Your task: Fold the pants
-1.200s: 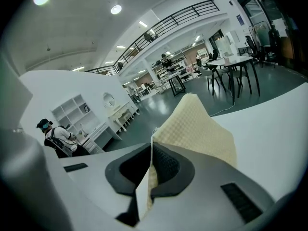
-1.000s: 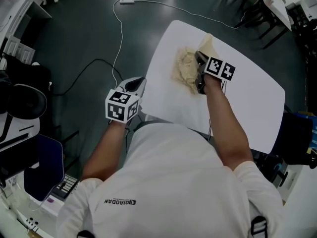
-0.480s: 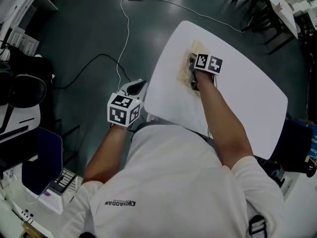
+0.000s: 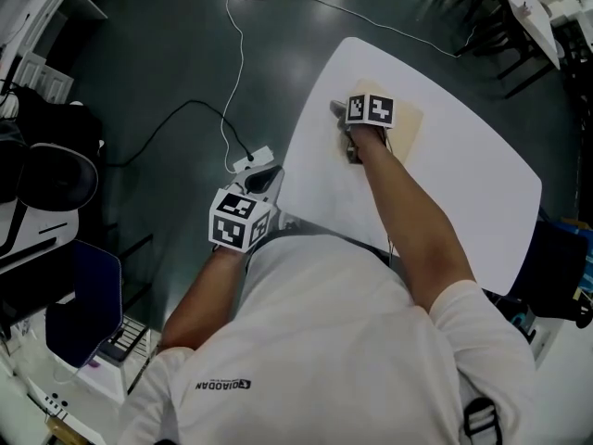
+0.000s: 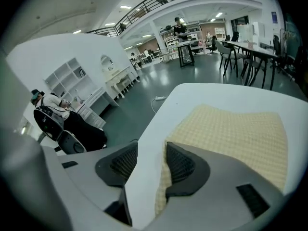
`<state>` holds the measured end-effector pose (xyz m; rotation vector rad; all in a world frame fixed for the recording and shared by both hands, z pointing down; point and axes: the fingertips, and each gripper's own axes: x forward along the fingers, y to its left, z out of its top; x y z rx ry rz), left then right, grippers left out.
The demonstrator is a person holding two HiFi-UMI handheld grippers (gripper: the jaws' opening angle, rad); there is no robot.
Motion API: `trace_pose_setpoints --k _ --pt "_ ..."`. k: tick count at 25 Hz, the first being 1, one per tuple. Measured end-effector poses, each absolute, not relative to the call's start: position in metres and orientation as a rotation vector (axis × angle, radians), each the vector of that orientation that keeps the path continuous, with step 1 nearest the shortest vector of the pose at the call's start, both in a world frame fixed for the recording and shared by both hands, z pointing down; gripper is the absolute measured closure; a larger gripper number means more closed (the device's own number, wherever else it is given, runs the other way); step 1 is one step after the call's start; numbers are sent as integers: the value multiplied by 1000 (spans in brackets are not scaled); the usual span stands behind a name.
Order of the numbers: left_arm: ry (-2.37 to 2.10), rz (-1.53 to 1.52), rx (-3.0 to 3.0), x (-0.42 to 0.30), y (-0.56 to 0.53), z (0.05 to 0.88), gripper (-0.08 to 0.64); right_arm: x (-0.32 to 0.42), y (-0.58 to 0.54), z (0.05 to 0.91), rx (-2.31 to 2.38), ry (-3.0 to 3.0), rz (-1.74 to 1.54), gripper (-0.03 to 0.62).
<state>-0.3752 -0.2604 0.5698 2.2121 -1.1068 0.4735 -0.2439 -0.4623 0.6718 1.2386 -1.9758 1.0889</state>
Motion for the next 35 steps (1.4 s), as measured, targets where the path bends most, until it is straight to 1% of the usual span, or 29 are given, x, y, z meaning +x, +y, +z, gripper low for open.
trace_pose_setpoints --k 6,8,13,17,23,30,35 --pt "-1107 473 2224 -390 -271 572 532 -236 -459 630 1191 -2109 1179 388" --pt "-1104 466 2237 -391 -277 569 532 -232 -457 611 1198 -2159 1190 403" --pt "-1058 466 2287 -378 -286 562 532 -220 -437 577 1226 -2267 1189 469" --pt "-1011 467 2337 -357 -286 554 532 -202 -406 551 1263 -2334 1083 571" --pt "-982 349 2422 -307 -277 514 532 -171 -324 516 1215 -2473 1000 574" --pt "-928 372 2468 -261 -228 490 532 -132 -230 486 1223 -2541 751 574" --pt "-921 387 2480 -217 -183 479 532 -91 -174 468 1236 -2601 697 574"
